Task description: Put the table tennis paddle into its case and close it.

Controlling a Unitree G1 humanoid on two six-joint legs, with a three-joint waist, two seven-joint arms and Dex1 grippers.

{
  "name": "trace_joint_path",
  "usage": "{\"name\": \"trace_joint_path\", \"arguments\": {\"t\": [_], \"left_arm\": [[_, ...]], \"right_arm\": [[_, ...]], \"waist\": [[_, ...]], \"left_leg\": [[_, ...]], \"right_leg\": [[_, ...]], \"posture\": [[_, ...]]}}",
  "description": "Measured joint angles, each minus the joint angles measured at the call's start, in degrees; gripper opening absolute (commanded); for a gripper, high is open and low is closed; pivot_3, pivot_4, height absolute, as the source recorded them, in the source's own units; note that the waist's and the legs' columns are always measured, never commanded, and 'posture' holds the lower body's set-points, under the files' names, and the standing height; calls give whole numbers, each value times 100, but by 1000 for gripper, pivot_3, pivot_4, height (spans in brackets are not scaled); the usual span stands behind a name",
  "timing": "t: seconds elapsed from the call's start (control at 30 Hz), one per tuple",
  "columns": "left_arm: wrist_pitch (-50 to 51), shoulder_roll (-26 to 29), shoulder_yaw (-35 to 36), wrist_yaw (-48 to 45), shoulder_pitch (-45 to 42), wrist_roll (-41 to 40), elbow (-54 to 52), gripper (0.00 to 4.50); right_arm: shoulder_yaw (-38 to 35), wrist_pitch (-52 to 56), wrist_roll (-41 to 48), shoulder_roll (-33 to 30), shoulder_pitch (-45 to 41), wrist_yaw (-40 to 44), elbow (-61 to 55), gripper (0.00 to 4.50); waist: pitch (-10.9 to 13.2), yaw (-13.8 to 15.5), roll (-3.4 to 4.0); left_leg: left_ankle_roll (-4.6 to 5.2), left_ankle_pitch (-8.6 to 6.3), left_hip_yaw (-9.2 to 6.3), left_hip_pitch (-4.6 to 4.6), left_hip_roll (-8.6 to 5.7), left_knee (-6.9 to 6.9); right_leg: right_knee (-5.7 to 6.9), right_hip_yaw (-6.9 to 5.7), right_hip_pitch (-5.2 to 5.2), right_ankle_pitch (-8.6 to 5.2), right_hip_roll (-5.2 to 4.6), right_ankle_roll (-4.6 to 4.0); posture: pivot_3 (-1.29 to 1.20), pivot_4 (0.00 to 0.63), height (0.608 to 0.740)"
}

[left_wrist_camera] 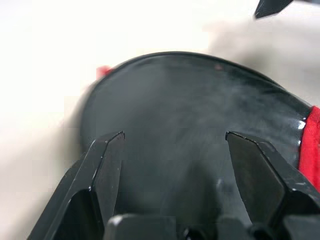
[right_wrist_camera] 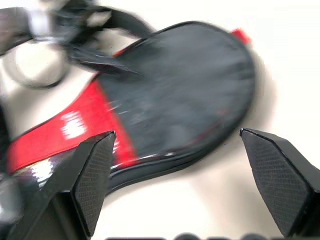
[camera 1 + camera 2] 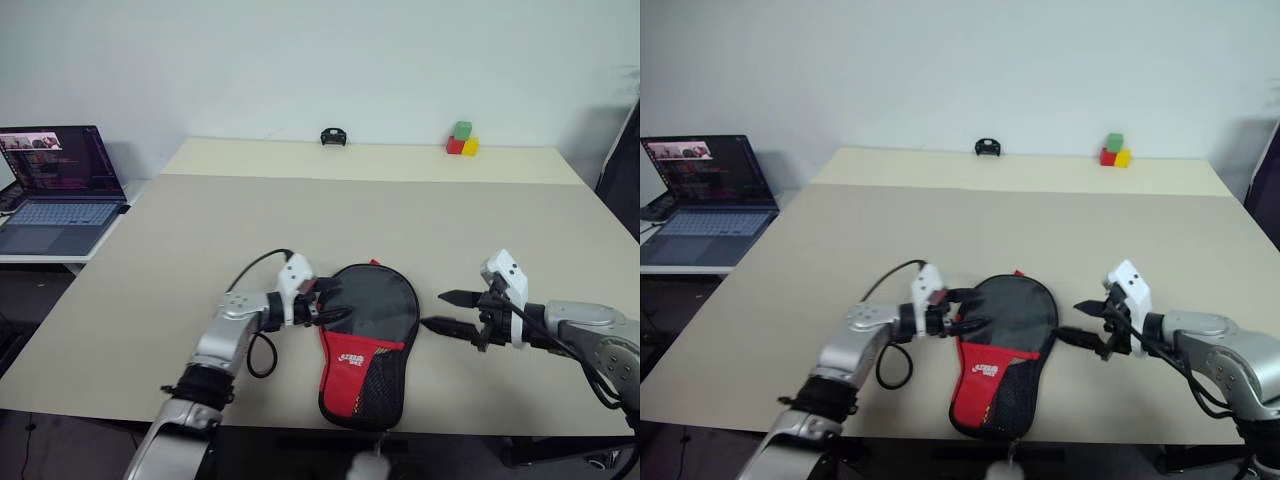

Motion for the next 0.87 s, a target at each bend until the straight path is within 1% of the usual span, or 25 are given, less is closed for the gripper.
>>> {"name": "trace_joint_path", "arguments": {"t": [0.13,0.33,0.5,0.67,0.87], "left_arm": [[458,466,437,181,445,-308,-964,3546],[846,758,813,608,1171,-496,-1841,3546],[942,920,1002,1080,1264,-482,-2341,3546],[924,999,989,1321,1198,-375,-2311,3546],[791,1073,979,1343,1172,-307,-1918,3546]], "right_arm": [[89,-649,-492,129,-258,295,601,4353],[120,-1638,-1095,360,-739,850,1700,4353],[122,-2173,-1525,437,-1250,1204,2974,4353],[100,-2629,-1968,441,-1771,1333,4011,4353],[100,-2738,-2247,440,-1801,1506,4257,4353]], "waist": [[3,42,5],[9,51,11],[14,57,19],[15,48,21],[16,47,23]], "left_leg": [[-1,0,2,-18,-5,4],[5,-3,1,-15,-5,4],[1,0,5,-14,-5,6],[-3,1,9,-14,-5,5],[-3,2,13,-14,-5,6]], "right_leg": [[-5,1,-13,1,-6,-1],[-2,1,-12,2,-6,-2],[1,2,-12,3,-7,-4],[2,2,-13,3,-6,-4],[4,5,-14,3,-7,-5]], "posture": [[0,150,740],[0,150,740],[0,150,740],[0,150,740],[0,150,740]]}}
